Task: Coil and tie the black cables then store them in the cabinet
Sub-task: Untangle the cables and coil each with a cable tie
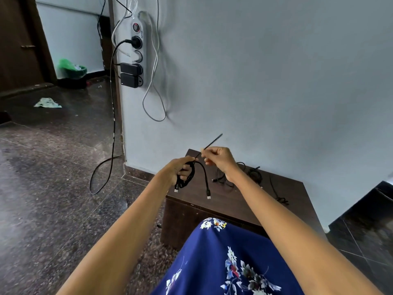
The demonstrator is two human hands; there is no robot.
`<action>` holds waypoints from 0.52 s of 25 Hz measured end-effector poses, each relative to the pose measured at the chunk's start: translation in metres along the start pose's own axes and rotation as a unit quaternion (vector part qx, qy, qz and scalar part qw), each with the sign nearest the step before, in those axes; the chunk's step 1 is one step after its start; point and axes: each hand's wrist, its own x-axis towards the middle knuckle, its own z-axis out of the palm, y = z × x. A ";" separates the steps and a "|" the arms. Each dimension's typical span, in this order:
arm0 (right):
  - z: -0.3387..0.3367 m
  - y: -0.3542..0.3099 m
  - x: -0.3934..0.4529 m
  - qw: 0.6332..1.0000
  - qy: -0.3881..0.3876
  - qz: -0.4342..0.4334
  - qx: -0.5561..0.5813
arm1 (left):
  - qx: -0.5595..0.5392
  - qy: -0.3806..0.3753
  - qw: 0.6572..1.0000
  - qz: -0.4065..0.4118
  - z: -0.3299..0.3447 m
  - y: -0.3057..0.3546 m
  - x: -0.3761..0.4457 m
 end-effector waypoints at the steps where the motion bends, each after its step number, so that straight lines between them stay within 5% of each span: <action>1: 0.006 0.002 -0.001 0.999 -0.008 -0.007 -0.044 | 0.007 0.004 1.000 -0.004 -0.001 0.000 0.001; 6: 0.008 -0.013 0.014 0.973 0.148 -0.018 -0.174 | 0.029 0.002 1.000 0.004 0.005 0.001 0.000; 13: 0.014 -0.013 0.021 0.959 0.169 0.016 -0.229 | 0.099 0.045 0.992 0.066 0.008 0.007 -0.001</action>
